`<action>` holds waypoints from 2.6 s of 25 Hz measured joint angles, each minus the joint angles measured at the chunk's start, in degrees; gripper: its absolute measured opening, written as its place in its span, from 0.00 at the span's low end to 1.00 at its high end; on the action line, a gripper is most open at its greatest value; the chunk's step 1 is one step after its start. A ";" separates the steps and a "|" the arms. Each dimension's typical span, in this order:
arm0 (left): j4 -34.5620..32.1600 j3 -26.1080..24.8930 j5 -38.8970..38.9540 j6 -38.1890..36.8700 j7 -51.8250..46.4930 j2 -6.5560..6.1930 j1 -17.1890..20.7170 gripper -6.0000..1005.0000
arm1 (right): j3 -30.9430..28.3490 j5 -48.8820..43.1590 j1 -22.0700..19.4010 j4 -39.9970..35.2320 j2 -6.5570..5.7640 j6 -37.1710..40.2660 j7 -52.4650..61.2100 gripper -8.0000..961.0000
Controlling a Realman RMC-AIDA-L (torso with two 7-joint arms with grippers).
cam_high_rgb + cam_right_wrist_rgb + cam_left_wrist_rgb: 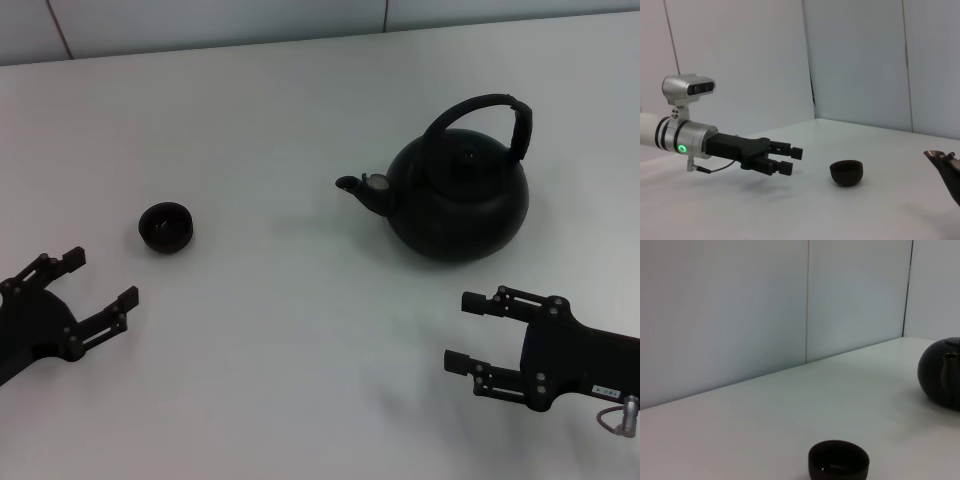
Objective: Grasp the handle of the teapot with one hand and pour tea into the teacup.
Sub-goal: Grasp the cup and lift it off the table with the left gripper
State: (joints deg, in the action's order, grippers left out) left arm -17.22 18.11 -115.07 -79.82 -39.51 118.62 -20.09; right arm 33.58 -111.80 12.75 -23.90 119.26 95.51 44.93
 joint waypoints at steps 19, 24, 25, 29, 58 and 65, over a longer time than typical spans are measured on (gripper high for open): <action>7.25 -1.27 0.62 8.64 2.68 0.20 -6.70 0.84 | -0.17 -0.13 -0.17 -0.18 -0.15 0.29 -0.03 0.74; 9.24 -1.50 1.77 11.20 3.94 0.30 -8.33 0.84 | -0.33 -0.13 -0.09 -0.30 -0.19 0.33 -0.02 0.74; 9.54 -1.49 1.99 11.51 4.28 0.30 -8.51 0.84 | -0.41 -0.13 -0.09 -0.33 -0.24 0.36 -0.02 0.74; 11.21 -1.58 3.18 14.28 5.83 0.36 -9.92 0.84 | -0.54 -0.09 -0.08 -0.38 -0.26 0.38 -0.03 0.74; 13.46 -1.76 4.47 18.73 7.63 0.46 -12.25 0.84 | -0.53 0.01 0.00 -0.97 -0.35 0.38 -0.01 0.74; 13.71 -1.75 4.50 19.55 7.97 0.46 -12.25 0.84 | -0.53 0.01 -0.01 -0.97 -0.35 0.37 0.10 0.74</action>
State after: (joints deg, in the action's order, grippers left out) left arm -3.51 16.36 -110.57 -60.27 -31.54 119.09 -32.34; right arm 33.04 -111.79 12.73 -24.88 118.91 95.88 45.03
